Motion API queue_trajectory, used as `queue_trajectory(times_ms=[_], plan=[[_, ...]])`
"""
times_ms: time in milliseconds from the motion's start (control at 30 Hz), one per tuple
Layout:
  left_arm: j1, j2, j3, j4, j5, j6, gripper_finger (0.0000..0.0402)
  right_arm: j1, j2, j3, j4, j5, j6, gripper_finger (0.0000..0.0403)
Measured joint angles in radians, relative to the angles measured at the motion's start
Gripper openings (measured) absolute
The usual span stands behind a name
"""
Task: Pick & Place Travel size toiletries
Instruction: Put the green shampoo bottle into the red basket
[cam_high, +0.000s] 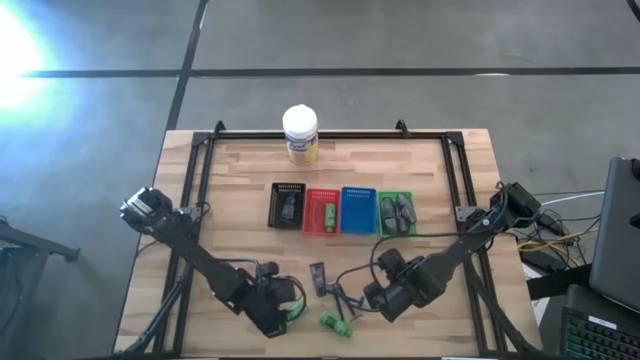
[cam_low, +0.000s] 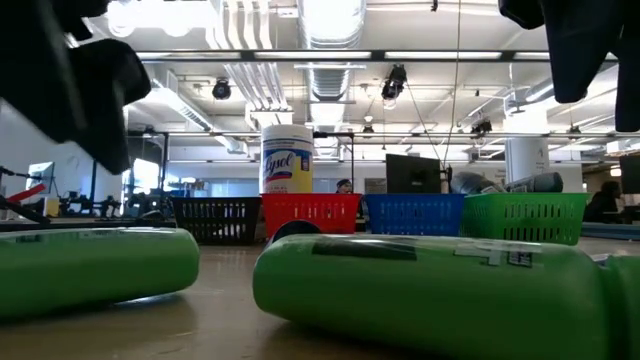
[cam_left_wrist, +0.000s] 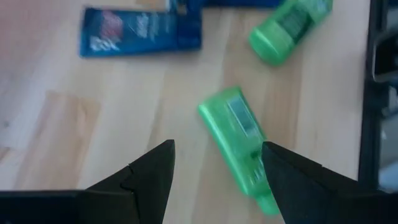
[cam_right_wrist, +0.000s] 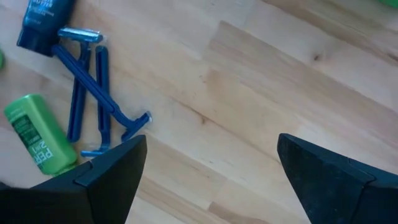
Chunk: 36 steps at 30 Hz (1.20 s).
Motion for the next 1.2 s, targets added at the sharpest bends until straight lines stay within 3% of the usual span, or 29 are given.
queue_trajectory(times_ms=[367, 667, 900, 1200], plan=[[-0.053, 0.062, 0.001, 0.165, -0.085, -0.195, 0.0246, 0.006, 0.000, 0.000, -0.025, -0.005, 0.077, 0.0339], [-0.089, 0.149, 0.024, 0.164, -0.089, -0.243, 0.0246, 0.008, 0.000, 0.000, -0.064, 0.018, -0.042, 0.0339], [-0.084, 0.242, 0.117, 0.070, -0.084, -0.200, 0.0246, 0.013, 0.000, 0.000, -0.107, 0.059, -0.133, 0.0363], [-0.083, 0.328, 0.212, -0.071, -0.087, -0.159, 0.0245, 0.013, 0.000, 0.000, -0.111, 0.085, -0.311, 0.0364]])
